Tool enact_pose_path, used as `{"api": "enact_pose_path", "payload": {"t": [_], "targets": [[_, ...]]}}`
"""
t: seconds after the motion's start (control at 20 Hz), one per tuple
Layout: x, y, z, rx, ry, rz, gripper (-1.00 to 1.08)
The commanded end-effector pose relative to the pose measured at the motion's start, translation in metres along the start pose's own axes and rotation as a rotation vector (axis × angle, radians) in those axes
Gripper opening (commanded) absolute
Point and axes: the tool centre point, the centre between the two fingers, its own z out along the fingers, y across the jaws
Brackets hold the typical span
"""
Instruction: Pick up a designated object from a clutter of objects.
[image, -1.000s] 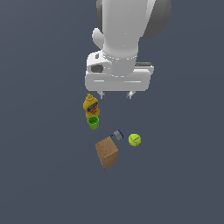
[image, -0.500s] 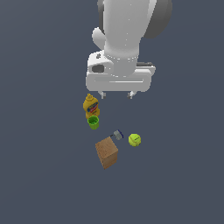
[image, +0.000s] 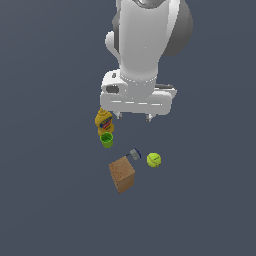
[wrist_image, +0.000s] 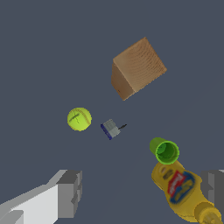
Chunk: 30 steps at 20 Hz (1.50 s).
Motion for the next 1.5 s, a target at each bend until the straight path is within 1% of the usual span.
{"api": "enact_pose_path", "payload": {"t": [0.0, 0.75, 1.45], "targets": [[0.003, -0.001, 0.011, 0.004, 0.0, 0.045, 1.0], [0.014, -0.01, 0.103, 0.028, -0.002, 0.429, 1.0], [0.01, -0.013, 0.189, 0.037, -0.003, 0.8, 1.0]]}}
